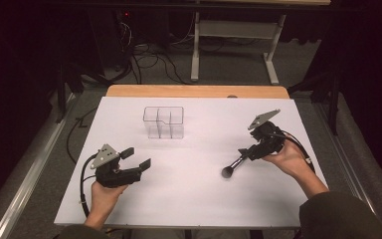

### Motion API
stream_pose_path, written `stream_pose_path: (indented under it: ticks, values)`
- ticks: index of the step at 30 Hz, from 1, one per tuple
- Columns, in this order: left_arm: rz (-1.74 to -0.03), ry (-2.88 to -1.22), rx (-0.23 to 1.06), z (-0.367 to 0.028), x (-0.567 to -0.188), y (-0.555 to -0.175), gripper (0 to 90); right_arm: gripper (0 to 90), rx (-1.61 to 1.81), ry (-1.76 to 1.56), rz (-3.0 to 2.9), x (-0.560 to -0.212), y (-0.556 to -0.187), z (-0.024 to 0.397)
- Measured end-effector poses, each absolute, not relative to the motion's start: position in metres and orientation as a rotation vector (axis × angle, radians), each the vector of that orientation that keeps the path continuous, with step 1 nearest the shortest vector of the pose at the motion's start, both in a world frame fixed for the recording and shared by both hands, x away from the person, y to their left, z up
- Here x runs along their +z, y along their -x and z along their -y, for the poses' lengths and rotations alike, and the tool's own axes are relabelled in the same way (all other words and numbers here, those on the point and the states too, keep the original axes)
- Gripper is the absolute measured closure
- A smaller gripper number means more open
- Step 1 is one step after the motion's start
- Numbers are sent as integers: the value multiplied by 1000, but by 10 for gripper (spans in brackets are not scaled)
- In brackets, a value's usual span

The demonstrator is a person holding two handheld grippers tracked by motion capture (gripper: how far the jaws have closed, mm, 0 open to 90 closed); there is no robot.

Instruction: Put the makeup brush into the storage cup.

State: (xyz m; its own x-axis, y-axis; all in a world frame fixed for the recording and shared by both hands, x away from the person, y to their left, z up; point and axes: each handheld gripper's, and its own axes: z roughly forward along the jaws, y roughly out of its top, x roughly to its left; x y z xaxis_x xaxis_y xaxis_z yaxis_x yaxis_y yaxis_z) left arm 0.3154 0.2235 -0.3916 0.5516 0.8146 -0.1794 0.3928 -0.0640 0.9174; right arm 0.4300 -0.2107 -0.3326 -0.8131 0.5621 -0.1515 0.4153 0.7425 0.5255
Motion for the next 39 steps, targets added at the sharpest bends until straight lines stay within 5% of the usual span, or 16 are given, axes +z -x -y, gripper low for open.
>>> stream_pose_path:
  ticks: [39]
  values:
    - [-1020,-1685,465,-222,-392,-316,223,248,480,-646,-2796,-370,-444,199]
